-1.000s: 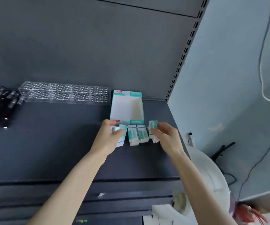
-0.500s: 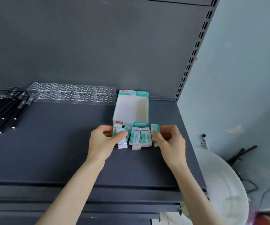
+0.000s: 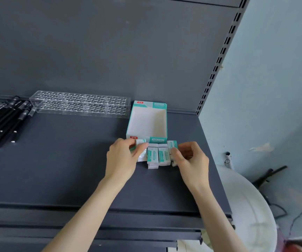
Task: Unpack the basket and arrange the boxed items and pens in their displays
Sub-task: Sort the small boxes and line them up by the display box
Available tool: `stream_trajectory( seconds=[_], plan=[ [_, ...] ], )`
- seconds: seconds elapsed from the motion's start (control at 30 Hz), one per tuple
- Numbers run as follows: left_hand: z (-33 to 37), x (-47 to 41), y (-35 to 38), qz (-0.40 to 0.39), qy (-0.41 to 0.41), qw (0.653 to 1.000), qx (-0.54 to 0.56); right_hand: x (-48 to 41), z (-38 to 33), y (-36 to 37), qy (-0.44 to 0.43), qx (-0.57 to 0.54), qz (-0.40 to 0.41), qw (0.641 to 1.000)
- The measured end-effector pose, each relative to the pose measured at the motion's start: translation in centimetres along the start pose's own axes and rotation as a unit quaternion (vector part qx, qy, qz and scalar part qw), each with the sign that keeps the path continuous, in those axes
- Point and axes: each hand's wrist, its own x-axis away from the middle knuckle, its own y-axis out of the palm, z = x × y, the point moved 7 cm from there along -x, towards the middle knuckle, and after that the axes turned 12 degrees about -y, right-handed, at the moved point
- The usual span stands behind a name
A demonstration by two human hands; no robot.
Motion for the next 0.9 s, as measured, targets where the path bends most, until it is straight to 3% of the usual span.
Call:
stream_trajectory(
  seconds=[0.2,0.67,0.8,0.9],
  plan=[
    [0.7,0.9,-0.4,0.050,0.052,0.993,-0.094,0.1,-0.1,0.2,-0.003,0.017,-0.012,1.000],
    [0.7,1.7,-0.5,0.013,0.032,0.999,0.029,0.5,-0.8,0.0,-0.017,0.044,-0.034,0.998],
    [0.2,2.9,-2.5,0.029,0.064,0.997,0.032,0.8,-2.3,-0.3,-0.058,0.124,-0.067,0.988],
    [-0.3,3.6,-4.7,0.041,0.089,0.995,-0.004,0.6,-5.0,-0.2,-0.137,0.176,-0.085,0.971]
  ],
)
